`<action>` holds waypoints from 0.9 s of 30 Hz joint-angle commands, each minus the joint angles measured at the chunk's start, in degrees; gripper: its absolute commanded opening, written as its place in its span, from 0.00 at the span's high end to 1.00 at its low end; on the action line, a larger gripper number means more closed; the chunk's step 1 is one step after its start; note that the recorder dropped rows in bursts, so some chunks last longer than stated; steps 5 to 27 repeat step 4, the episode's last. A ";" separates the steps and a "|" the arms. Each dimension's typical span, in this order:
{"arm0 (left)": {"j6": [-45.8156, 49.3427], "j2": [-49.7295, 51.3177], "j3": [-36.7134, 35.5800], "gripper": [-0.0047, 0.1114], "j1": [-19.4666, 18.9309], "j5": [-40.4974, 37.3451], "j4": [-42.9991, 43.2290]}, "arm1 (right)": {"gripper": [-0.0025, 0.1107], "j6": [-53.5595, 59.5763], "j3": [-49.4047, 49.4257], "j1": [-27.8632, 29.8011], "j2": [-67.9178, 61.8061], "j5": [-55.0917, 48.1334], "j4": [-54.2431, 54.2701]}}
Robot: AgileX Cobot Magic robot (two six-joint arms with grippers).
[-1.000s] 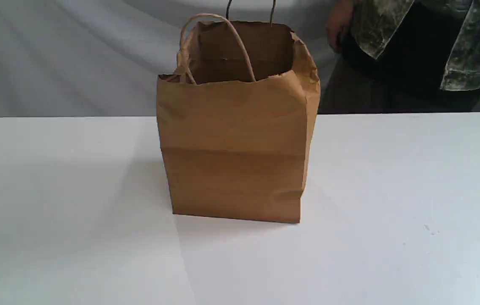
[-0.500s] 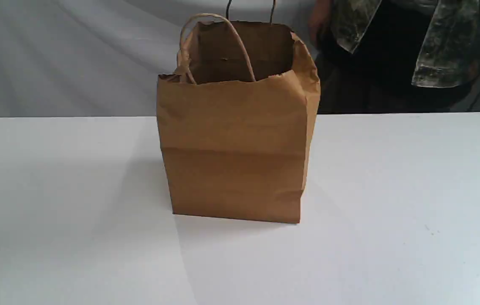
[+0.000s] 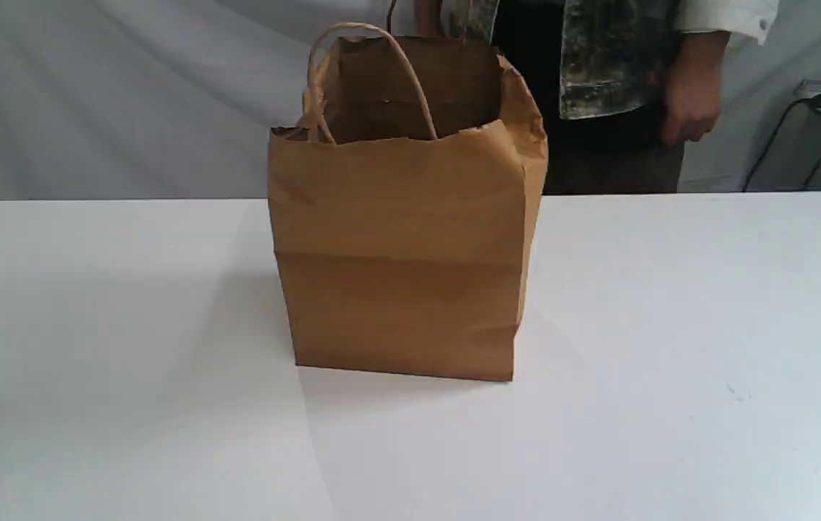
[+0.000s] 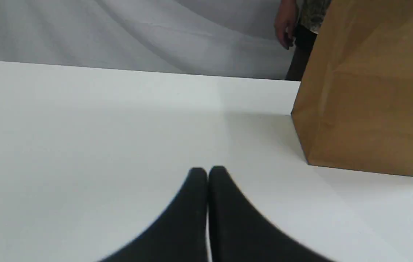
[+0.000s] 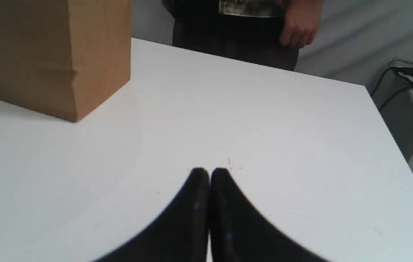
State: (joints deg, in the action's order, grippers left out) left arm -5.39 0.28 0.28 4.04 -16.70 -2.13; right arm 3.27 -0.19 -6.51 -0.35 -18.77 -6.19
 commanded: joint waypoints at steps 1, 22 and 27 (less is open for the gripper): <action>-0.16 -0.28 -0.28 0.96 -0.11 0.36 0.18 | 0.98 -0.32 0.19 -0.19 0.35 -0.08 -0.57; -0.16 -0.28 -0.28 0.96 -0.11 0.36 0.18 | 0.98 -0.32 0.19 -0.19 0.35 -0.08 -0.57; -0.16 -0.28 -0.28 0.96 -0.11 0.36 0.18 | 0.98 -0.32 0.19 -0.19 0.35 -0.08 -0.57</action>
